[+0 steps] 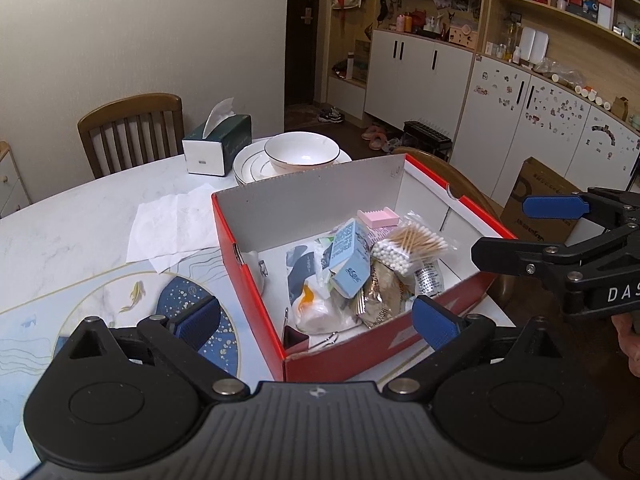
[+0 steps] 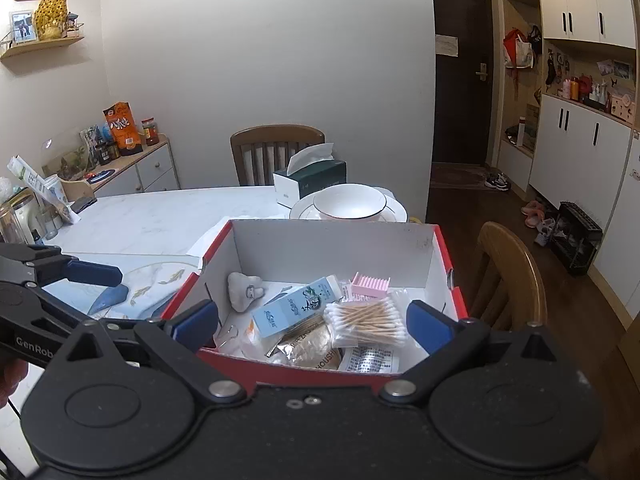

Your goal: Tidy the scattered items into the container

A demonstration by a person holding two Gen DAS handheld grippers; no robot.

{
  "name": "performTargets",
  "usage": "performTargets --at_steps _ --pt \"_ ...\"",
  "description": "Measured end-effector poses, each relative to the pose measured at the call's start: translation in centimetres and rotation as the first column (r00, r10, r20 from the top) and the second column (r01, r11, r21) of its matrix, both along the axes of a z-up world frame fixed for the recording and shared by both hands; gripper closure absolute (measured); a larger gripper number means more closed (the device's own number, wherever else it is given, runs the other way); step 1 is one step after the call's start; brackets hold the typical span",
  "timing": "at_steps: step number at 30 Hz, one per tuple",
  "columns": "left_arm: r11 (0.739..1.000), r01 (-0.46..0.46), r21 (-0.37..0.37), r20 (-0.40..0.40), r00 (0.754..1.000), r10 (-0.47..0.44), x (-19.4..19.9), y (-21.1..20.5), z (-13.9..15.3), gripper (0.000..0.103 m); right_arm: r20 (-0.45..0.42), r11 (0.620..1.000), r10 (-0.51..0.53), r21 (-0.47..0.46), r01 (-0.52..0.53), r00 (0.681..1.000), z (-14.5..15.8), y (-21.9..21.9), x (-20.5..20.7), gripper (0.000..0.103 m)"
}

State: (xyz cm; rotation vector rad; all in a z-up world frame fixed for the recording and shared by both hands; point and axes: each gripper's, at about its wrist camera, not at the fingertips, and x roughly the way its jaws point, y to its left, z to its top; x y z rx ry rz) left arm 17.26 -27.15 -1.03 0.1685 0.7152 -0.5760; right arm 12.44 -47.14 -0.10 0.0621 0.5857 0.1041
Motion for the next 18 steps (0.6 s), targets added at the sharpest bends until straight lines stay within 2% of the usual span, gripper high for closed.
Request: performTargets --at_steps 18 --pt "1.000 0.009 0.011 0.008 1.000 -0.009 -1.05 -0.25 -0.37 0.001 -0.016 0.999 -0.041 -0.007 0.041 0.999 -0.34 -0.08 -0.95 0.002"
